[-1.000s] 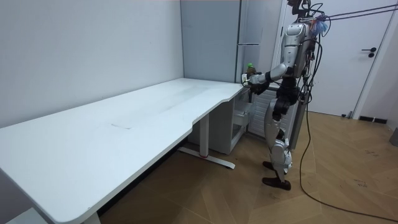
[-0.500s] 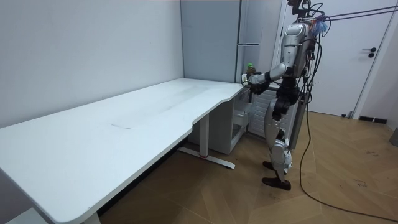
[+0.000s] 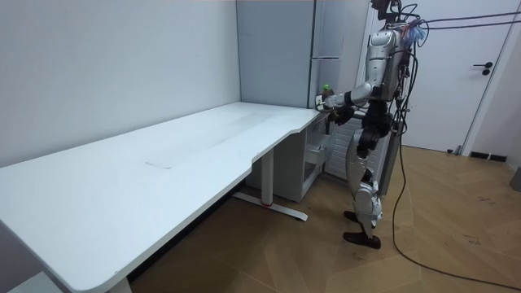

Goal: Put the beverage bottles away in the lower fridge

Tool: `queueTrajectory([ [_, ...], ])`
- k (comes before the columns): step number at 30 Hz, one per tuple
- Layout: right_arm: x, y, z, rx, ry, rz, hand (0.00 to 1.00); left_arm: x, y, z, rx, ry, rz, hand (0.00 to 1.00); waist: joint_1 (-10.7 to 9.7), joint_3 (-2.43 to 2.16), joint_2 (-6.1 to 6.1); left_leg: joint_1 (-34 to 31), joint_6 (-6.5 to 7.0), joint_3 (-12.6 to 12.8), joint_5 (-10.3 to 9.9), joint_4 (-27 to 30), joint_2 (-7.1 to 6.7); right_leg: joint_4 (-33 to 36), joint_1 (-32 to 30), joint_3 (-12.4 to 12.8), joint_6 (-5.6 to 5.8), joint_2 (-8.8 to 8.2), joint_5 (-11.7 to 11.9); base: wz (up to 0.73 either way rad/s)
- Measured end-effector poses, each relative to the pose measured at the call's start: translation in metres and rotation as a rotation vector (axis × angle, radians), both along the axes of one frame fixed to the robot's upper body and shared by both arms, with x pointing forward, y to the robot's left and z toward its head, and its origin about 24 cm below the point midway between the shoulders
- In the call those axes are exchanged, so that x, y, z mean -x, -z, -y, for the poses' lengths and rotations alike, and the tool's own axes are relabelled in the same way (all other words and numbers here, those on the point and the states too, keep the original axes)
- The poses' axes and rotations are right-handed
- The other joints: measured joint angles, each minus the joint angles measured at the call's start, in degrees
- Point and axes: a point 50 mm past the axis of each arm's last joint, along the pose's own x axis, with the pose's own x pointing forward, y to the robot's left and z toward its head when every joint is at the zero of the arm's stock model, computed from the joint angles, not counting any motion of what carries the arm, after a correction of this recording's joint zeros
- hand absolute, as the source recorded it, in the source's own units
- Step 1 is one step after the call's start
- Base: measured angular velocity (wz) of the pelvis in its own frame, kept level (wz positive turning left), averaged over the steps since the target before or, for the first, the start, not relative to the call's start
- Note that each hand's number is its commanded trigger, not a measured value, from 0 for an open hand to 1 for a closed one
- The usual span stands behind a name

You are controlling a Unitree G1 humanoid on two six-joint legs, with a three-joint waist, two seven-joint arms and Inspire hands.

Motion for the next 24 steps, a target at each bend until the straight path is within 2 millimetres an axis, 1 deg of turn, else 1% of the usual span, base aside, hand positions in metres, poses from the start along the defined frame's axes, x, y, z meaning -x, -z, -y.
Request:
queueTrajectory([
  [4, -0.002, -0.003, 0.001, -0.019, -0.008, 0.036, 1.0, -0.001, -0.011, 0.002, -0.003, 0.022, 0.034, 0.0, -0.01, 0.01, 0.37, -0.2, 0.0, -0.01, 0.0, 0.62, 0.08, 0.06, 0.03, 0.22, -0.05, -0.01, 0.08, 0.0],
  [6, -0.004, -0.006, 0.001, -0.042, -0.011, 0.058, 1.0, -0.002, -0.019, 0.004, 0.013, 0.029, 0.062, 0.0, -0.04, 0.02, 0.9, -0.5, 0.0, -0.15, -0.01, 1.26, 0.12, 0.08, 0.03, 0.2, -0.08, -0.06, 0.24, 0.0],
  [8, -0.004, -0.007, 0.002, -0.047, -0.016, 0.067, 1.0, -0.003, -0.024, 0.005, 0.039, 0.028, 0.076, 0.0, -0.21, 0.01, 1.19, -0.9, 0.0, -0.53, -0.01, 1.88, 0.1, 0.22, -0.07, 0.03, -0.09, -0.16, 0.29, 0.06],
  [11, -0.004, -0.007, 0.004, -0.05, -0.03, 0.07, 1.0, -0.004, -0.039, 0.007, 0.101, 0.028, 0.113, 0.0, -0.08, 0.05, 1.26, -1.02, 0.02, -1.26, -0.03, 1.97, 0.12, 0.29, -0.02, -0.32, -0.21, -0.12, 0.41, 0.07],
  [13, -0.002, -0.006, 0.007, -0.04, -0.036, 0.064, 1.0, -0.005, -0.049, 0.007, 0.121, 0.029, 0.154, 0.0, 0.1, 0.06, 1.28, -1.0, 0.04, -1.29, -0.05, 1.87, 0.17, 0.29, -0.06, -0.32, -0.28, -0.05, 0.57, 0.0],
  [16, 0.003, -0.006, 0.01, -0.049, -0.038, 0.057, 1.0, -0.009, -0.063, 0.003, 0.139, 0.01, 0.209, 0.0, 0.36, 0.01, 1.42, -0.95, 0.05, -1.29, -0.06, 1.82, 0.23, 0.25, -0.03, -0.45, -0.39, -0.01, 0.73, 0.0],
  [17, 0.007, -0.004, 0.01, -0.047, -0.03, 0.046, 1.0, -0.01, -0.073, 0.0, 0.166, 0.0, 0.243, 0.0, 0.34, -0.02, 1.5, -0.93, 0.04, -1.3, -0.06, 1.89, 0.25, 0.29, 0.0, -0.44, -0.4, 0.0, 0.74, 0.0],
  [18, 0.01, -0.002, 0.011, -0.041, -0.031, 0.035, 1.0, -0.01, -0.089, -0.001, 0.228, -0.001, 0.29, 0.0, 0.35, -0.01, 1.59, -0.91, 0.04, -1.31, -0.06, 1.89, 0.25, 0.33, 0.0, -0.43, -0.4, 0.0, 0.74, 0.0],
  [19, 0.012, -0.001, 0.011, -0.037, -0.034, 0.031, 1.0, -0.009, -0.097, -0.002, 0.272, 0.0, 0.316, 0.0, 0.36, -0.02, 1.64, -0.87, 0.04, -1.3, -0.06, 1.88, 0.25, 0.35, 0.0, -0.37, -0.4, 0.0, 0.74, 0.0],
  [20, 0.013, -0.001, 0.012, -0.033, -0.035, 0.026, 1.0, -0.007, -0.115, -0.003, 0.358, 0.001, 0.373, 0.0, 0.35, -0.04, 1.75, -0.69, 0.04, -1.29, -0.05, 1.83, 0.21, 0.38, 0.1, -0.23, -0.4, 0.01, 0.74, -0.05],
  [21, 0.015, 0.0, 0.013, -0.032, -0.028, 0.022, 1.0, -0.005, -0.127, -0.006, 0.425, 0.001, 0.413, 0.0, 0.36, 0.01, 1.91, -0.27, 0.04, -1.29, -0.05, 1.7, 0.18, 0.3, 0.48, -0.13, -0.39, 0.04, 0.73, -0.05],
  [22, 0.015, 0.0, 0.014, -0.03, -0.024, 0.022, 1.0, -0.004, -0.131, -0.008, 0.444, -0.003, 0.428, 0.0, 0.6, 0.08, 2.1, 0.1, 0.04, -1.29, -0.05, 1.6, 0.18, 0.2, 0.81, -0.09, -0.39, 0.06, 0.73, -0.07],
  [24, 0.018, 0.001, 0.021, -0.024, 0.016, 0.018, 1.0, -0.005, -0.143, -0.019, 0.504, -0.039, 0.464, 0.0, 1.86, 0.14, 2.65, 1.84, 0.04, -1.19, -0.05, 0.7, 0.12, 0.05, 1.99, 0.27, -0.33, 0.19, 0.69, -0.08],
])
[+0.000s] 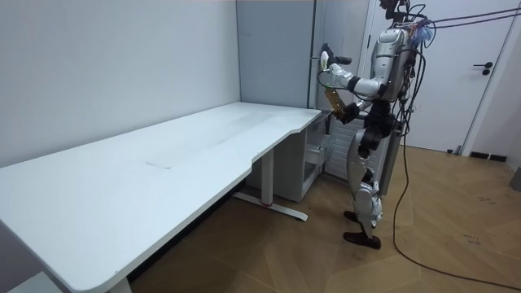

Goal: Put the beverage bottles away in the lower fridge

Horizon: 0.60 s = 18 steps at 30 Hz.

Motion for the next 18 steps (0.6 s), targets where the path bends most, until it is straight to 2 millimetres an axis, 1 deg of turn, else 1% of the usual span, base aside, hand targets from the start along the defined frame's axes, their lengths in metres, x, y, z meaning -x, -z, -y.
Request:
queueTrajectory([
  [1, 0.0, 0.0, 0.001, 0.004, 0.004, 0.0, 1.0, 0.0, -0.003, -0.004, 0.015, -0.011, 0.011, 0.0, 0.15, 0.01, 0.07, 0.33, 0.0, -0.01, 0.0, -0.16, 0.0, -0.01, 0.22, -0.03, 0.03, 0.0, -0.02, 0.0],
  [3, -0.003, -0.001, 0.007, 0.028, 0.019, 0.017, 1.0, 0.0, -0.016, -0.016, 0.061, -0.061, 0.068, 0.0, 0.96, -0.06, 0.25, 1.13, 0.0, -0.03, 0.02, -0.79, -0.08, -0.05, 0.53, -0.01, 0.08, 0.0, -0.07, 0.0],
  [7, -0.006, -0.002, 0.012, 0.059, 0.029, 0.036, 1.0, 0.001, -0.029, -0.031, 0.112, -0.161, 0.14, 0.0, 2.06, -0.14, 0.17, 1.22, 0.01, -0.19, 0.02, -1.03, -0.09, -0.1, 0.9, -0.24, 0.1, -0.03, -0.09, 0.0],
  [8, -0.005, -0.002, 0.013, 0.066, 0.032, 0.037, 1.0, 0.001, -0.032, -0.037, 0.121, -0.205, 0.154, 0.0, 2.68, -0.16, 0.21, 1.23, 0.0, -0.22, 0.02, -0.92, -0.08, -0.11, 1.14, -0.48, 0.1, -0.03, -0.1, 0.05],
  [10, -0.001, -0.002, 0.016, 0.083, 0.037, 0.037, 1.0, 0.002, -0.038, -0.047, 0.13, -0.27, 0.175, 0.0, 3.53, -0.2, 0.22, 1.27, 0.0, -0.37, 0.03, -0.75, -0.1, -0.1, 1.2, -0.55, 0.13, -0.09, -0.15, 0.02],
  [11, 0.003, -0.001, 0.017, 0.088, 0.04, 0.031, 1.0, 0.004, -0.044, -0.054, 0.139, -0.311, 0.203, 0.0, 4.41, -0.21, 0.19, 1.32, -0.01, -0.36, 0.04, -0.74, -0.11, -0.11, 1.17, -0.57, 0.14, -0.08, -0.16, 0.0],
  [14, 0.01, 0.0, 0.021, 0.108, 0.044, 0.027, 1.0, 0.009, -0.055, -0.07, 0.179, -0.412, 0.26, 0.0, 5.28, -0.23, 0.18, 1.74, 0.01, -0.52, 0.06, -0.78, -0.15, -0.28, 1.74, -0.6, 0.2, -0.15, -0.19, 0.03],
  [15, 0.015, 0.002, 0.022, 0.111, 0.052, 0.014, 1.0, 0.011, -0.058, -0.075, 0.197, -0.45, 0.271, 0.0, 5.97, -0.29, 0.16, 2.37, 0.01, -0.49, 0.05, -0.92, -0.16, -1.05, 2.52, -0.69, 0.27, -0.13, -0.23, 0.03],
  [16, 0.018, 0.003, 0.023, 0.111, 0.058, 0.005, 1.0, 0.011, -0.06, -0.077, 0.207, -0.467, 0.275, 0.0, 6.16, -0.34, 0.14, 2.49, 0.02, -0.55, 0.04, -0.95, -0.17, -1.16, 2.95, -0.79, 0.32, -0.14, -0.26, 0.09],
  [18, 0.027, 0.006, 0.026, 0.126, 0.067, -0.019, 1.0, 0.016, -0.065, -0.087, 0.236, -0.555, 0.303, 0.0, 6.71, -0.39, 0.04, 3.56, 0.02, -1.22, 0.03, -1.72, -0.31, -1.79, 4.18, -1.36, 0.41, -0.18, -0.31, 0.13],
])
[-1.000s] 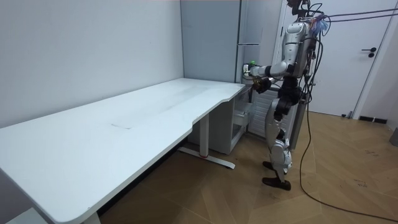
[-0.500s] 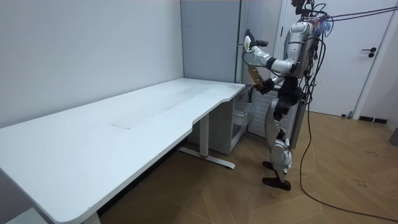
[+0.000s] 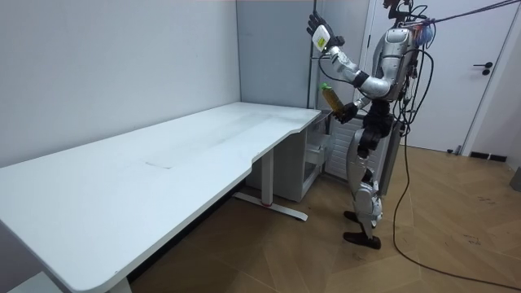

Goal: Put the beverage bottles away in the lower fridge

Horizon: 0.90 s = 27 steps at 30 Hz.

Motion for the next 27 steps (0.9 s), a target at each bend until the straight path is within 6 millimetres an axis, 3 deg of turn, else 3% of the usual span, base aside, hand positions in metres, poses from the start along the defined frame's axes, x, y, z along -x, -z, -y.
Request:
queueTrajectory([
  [2, 0.004, 0.001, 0.003, 0.028, -0.004, -0.005, 1.0, 0.004, -0.003, -0.01, 0.016, -0.096, 0.011, 0.0, 0.92, -0.24, 0.16, 0.24, 0.0, -0.03, -0.01, -0.04, 0.01, -0.16, 0.21, 0.11, 0.02, 0.11, 0.0, 0.02],
  [8, 0.011, 0.001, 0.017, 0.053, 0.075, -0.012, 1.0, 0.023, -0.007, -0.054, 0.113, -0.45, 0.023, 0.0, 2.79, -0.27, 0.96, 0.45, -0.05, -0.5, 0.03, -0.43, 0.12, -0.1, 0.08, -0.81, 0.01, 0.15, -0.01, 0.03],
  [14, 0.013, 0.001, 0.025, 0.086, 0.085, -0.012, 1.0, 0.039, 0.0, -0.073, 0.036, -0.823, -0.029, 0.0, 4.56, -0.46, 1.75, 1.49, -0.05, -1.06, 0.03, -0.97, 0.01, -1.3, 1.66, -1.7, 0.02, 0.09, -0.01, 0.05],
  [17, 0.016, 0.001, 0.025, 0.089, 0.083, -0.016, 1.0, 0.044, 0.008, -0.081, 0.034, -0.981, -0.062, 0.0, 4.83, -0.92, 1.95, 1.73, -0.05, -1.52, 0.03, -1.0, -0.03, -1.26, 2.08, -2.39, 0.07, 0.0, -0.04, 0.09],
  [19, 0.016, 0.001, 0.025, 0.088, 0.084, -0.015, 1.0, 0.042, 0.018, -0.089, 0.065, -1.029, -0.102, 0.0, 4.85, -0.92, 1.9, 1.66, -0.03, -2.05, 0.22, -1.05, -0.18, -1.25, 2.07, -2.56, 0.1, -0.12, -0.06, 0.1],
  [23, 0.012, -0.002, 0.026, 0.1, 0.1, 0.002, 1.0, 0.043, 0.071, -0.113, 0.112, -1.152, -0.378, 0.0, 4.07, -0.51, 2.32, 1.96, -0.03, -2.37, 0.42, -1.25, -0.41, -1.59, 2.47, -2.42, 0.1, -0.26, -0.34, 0.03],
  [27, 0.013, -0.002, 0.028, 0.104, 0.159, -0.005, 1.0, 0.057, 0.128, -0.13, 0.19, -1.235, -0.661, 0.0, 4.35, -0.49, 1.34, 1.62, -0.11, -2.39, 0.46, -1.47, -0.4, -2.17, 2.26, -2.63, 0.06, -0.2, -0.38, 0.0],
])
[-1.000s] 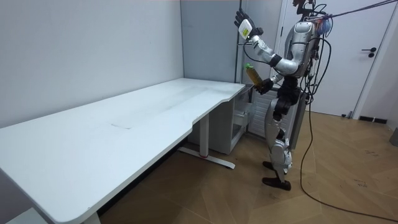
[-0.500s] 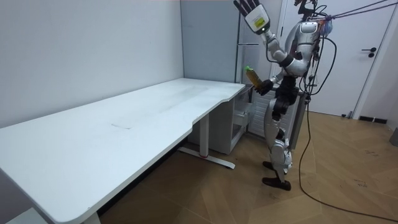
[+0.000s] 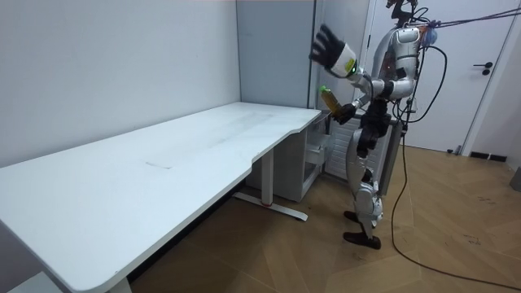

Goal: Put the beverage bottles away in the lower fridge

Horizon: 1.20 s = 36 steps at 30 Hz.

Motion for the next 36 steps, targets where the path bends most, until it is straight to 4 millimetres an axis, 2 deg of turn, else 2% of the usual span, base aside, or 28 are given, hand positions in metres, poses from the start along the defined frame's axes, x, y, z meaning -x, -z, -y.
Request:
queueTrajectory([
  [1, 0.001, 0.0, 0.0, -0.002, 0.016, -0.004, 1.0, 0.003, 0.009, -0.001, 0.027, -0.016, -0.03, 0.0, -0.09, 0.05, -0.08, -0.01, 0.0, -0.01, 0.0, -0.03, -0.02, -0.06, 0.02, -0.07, 0.01, 0.01, 0.01, 0.0],
  [3, 0.002, 0.002, 0.0, 0.011, 0.041, -0.015, 1.0, 0.017, 0.047, -0.003, 0.138, -0.081, -0.172, 0.0, -0.02, 0.06, -0.8, 0.05, 0.0, -0.03, 0.0, -0.24, -0.04, -0.19, 0.16, -0.3, 0.05, 0.02, 0.03, 0.0],
  [4, 0.003, 0.003, -0.002, 0.012, 0.045, -0.02, 1.0, 0.02, 0.056, -0.002, 0.17, -0.093, -0.204, 0.0, 0.09, 0.06, -0.97, 0.03, 0.0, -0.03, 0.0, -0.24, -0.03, -0.2, 0.15, -0.31, 0.05, 0.02, 0.03, 0.0],
  [6, 0.004, 0.005, -0.006, -0.004, 0.061, -0.048, 1.0, 0.034, 0.091, 0.003, 0.296, -0.124, -0.344, 0.0, 0.45, -0.01, -1.29, 0.14, 0.0, 0.0, -0.01, -0.34, -0.03, -0.08, 0.13, 0.11, 0.07, 0.07, 0.04, -0.02],
  [7, 0.004, 0.004, -0.007, -0.003, 0.063, -0.051, 1.0, 0.04, 0.099, 0.005, 0.324, -0.128, -0.382, 0.0, 0.53, -0.02, -1.26, 0.2, 0.0, 0.04, -0.01, -0.4, -0.04, -0.07, 0.13, 0.21, 0.07, 0.06, 0.04, -0.08],
  [9, 0.002, 0.004, -0.01, -0.004, 0.083, -0.053, 1.0, 0.061, 0.132, 0.013, 0.436, -0.16, -0.526, 0.0, 0.16, 0.01, -1.22, 0.32, 0.01, 0.14, -0.01, -0.64, -0.06, -0.12, 0.13, 0.1, 0.1, 0.06, 0.06, -0.02],
  [13, 0.004, 0.007, -0.011, -0.025, 0.132, -0.092, 1.0, 0.099, 0.166, 0.027, 0.59, -0.193, -0.705, 0.0, -0.4, 0.06, -0.79, 0.91, 0.05, 0.3, -0.02, -1.87, -0.05, -0.14, 0.48, 0.56, 0.12, 0.19, 0.07, -0.04],
  [15, 0.007, 0.01, -0.009, -0.04, 0.169, -0.119, 1.0, 0.128, 0.188, 0.035, 0.655, -0.199, -0.863, 0.0, -1.1, -0.12, -0.3, 1.23, 0.05, 0.39, -0.02, -2.14, -0.02, -0.07, 0.69, 0.52, 0.14, 0.22, 0.06, 0.0],
  [20, 0.015, 0.016, -0.008, -0.056, 0.211, -0.172, 1.0, 0.176, 0.211, 0.056, 0.777, -0.153, -1.105, 0.0, -3.76, -0.03, -0.2, 0.64, 0.06, 0.36, -0.03, -1.99, 0.03, -0.15, 0.59, 0.37, 0.14, 0.21, 0.06, 0.01],
  [23, 0.021, 0.022, -0.005, -0.043, 0.232, -0.21, 1.0, 0.191, 0.218, 0.062, 0.841, -0.123, -1.189, 0.0, -5.41, 0.09, -0.46, 0.36, 0.06, 0.51, -0.03, -1.9, 0.03, -0.2, 0.15, 0.48, 0.14, 0.21, 0.06, -0.01],
  [26, 0.028, 0.027, -0.003, -0.036, 0.242, -0.253, 1.0, 0.192, 0.222, 0.066, 0.852, -0.043, -1.26, 0.0, -5.98, 0.01, -0.6, -0.48, 0.07, 1.21, -0.03, -1.75, 0.05, 0.05, -0.68, 1.16, 0.13, 0.29, 0.07, -0.09],
  [30, 0.033, 0.032, 0.001, -0.048, 0.294, -0.289, 1.0, 0.19, 0.226, 0.072, 0.867, 0.041, -1.324, 0.0, -8.17, -0.04, -0.66, -0.37, 0.06, 1.94, -0.04, -1.83, 0.2, 0.05, -0.81, 1.96, 0.15, 0.54, 0.11, -0.12],
  [32, 0.033, 0.033, 0.003, -0.074, 0.347, -0.294, 1.0, 0.184, 0.229, 0.078, 0.883, 0.105, -1.334, 0.0, -9.86, 0.0, -0.9, -0.48, 0.07, 2.03, -0.04, -1.92, 0.2, 0.07, -1.05, 1.98, 0.15, 0.56, 0.11, -0.03],
  [33, 0.034, 0.034, 0.005, -0.078, 0.366, -0.298, 1.0, 0.181, 0.23, 0.08, 0.876, 0.146, -1.345, 0.0, -10.29, -0.22, -0.69, -0.5, 0.07, 2.4, -0.04, -1.93, 0.24, 0.12, -1.39, 2.29, 0.15, 0.65, 0.12, -0.11],
  [36, 0.039, 0.036, 0.01, -0.067, 0.407, -0.322, 1.0, 0.175, 0.231, 0.082, 0.881, 0.19, -1.332, 0.0, -11.29, -0.26, -0.81, -0.48, -0.03, 3.52, -0.1, -2.09, 0.48, 0.17, -1.91, 3.39, 0.08, 1.02, 0.16, -0.19],
])
